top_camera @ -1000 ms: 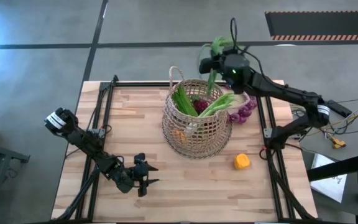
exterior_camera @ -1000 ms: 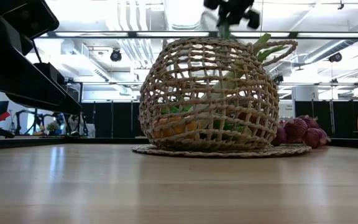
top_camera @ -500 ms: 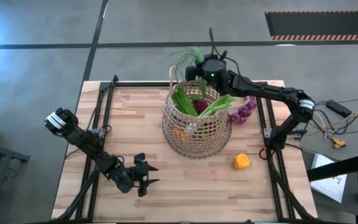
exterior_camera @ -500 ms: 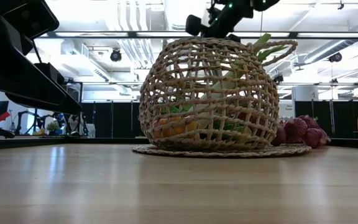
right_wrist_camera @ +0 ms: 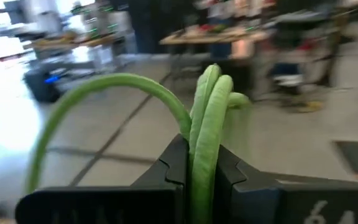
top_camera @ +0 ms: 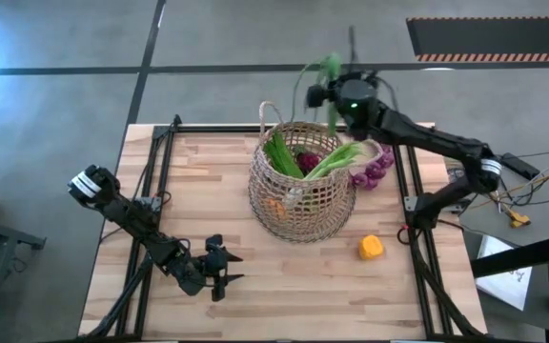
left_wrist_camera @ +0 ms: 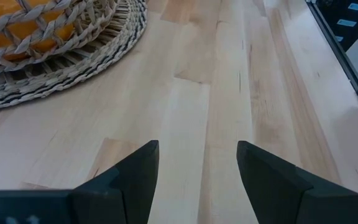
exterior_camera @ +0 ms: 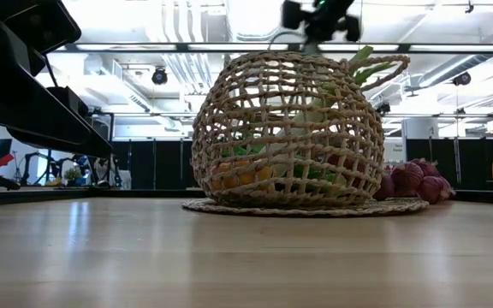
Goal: Build produce basket
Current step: Put the scallions into the basket
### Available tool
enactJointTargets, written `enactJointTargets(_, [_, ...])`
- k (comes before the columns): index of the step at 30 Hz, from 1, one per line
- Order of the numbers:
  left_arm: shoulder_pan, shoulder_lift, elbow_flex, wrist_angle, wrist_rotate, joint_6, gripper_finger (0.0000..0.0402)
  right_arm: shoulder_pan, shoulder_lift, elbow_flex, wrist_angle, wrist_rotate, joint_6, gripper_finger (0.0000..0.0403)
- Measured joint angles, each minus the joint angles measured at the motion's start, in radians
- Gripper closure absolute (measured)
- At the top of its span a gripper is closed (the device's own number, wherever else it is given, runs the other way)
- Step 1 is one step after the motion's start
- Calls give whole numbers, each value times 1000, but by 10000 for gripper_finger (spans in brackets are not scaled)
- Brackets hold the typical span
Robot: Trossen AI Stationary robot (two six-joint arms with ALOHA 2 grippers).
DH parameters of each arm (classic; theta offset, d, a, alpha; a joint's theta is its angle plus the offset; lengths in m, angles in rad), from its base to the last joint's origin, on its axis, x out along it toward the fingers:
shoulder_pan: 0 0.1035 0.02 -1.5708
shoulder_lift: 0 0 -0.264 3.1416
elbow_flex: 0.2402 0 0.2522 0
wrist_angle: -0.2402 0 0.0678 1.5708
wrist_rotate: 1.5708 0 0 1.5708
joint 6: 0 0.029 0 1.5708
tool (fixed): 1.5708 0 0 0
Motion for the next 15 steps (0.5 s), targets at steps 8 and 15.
enactJointTargets(8, [0, 0, 0, -1, 0, 6, 201, -36, -76, 0, -109, 155, -2, 385])
enactJointTargets(15, [1, 0, -4, -3, -1, 7, 201, -48, 4, 0, -105, 126, 24, 385])
